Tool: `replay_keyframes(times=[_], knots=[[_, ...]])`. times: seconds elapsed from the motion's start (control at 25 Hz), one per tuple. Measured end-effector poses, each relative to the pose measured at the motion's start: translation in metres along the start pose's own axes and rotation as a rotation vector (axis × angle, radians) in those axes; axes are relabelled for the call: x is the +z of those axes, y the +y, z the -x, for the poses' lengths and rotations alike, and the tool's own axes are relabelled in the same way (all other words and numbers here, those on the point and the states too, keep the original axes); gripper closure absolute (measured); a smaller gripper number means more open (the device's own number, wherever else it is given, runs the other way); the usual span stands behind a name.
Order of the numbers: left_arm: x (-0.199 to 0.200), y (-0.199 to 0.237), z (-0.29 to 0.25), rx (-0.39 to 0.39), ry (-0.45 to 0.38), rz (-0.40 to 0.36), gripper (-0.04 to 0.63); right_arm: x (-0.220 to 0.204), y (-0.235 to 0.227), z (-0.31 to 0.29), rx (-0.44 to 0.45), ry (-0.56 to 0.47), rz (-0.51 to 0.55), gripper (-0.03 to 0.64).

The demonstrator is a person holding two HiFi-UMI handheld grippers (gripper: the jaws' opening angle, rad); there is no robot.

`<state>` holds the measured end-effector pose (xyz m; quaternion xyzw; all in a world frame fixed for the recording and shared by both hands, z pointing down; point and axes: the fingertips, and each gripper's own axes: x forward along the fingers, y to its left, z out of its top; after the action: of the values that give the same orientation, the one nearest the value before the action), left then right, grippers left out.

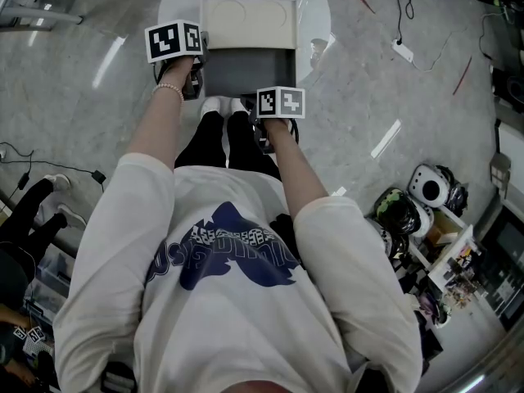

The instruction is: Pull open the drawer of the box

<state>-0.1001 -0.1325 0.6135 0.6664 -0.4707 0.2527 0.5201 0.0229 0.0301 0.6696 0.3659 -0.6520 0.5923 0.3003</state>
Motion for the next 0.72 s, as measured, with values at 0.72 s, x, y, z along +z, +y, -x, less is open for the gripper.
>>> replay_keyframes(times=[0.72], knots=[[0.0001, 0.0022, -0.0026, -0.002, 0.002, 0.004, 0.526, -0.0005, 0.0012, -0.0004, -0.009, -0.008, -0.011, 0.555]])
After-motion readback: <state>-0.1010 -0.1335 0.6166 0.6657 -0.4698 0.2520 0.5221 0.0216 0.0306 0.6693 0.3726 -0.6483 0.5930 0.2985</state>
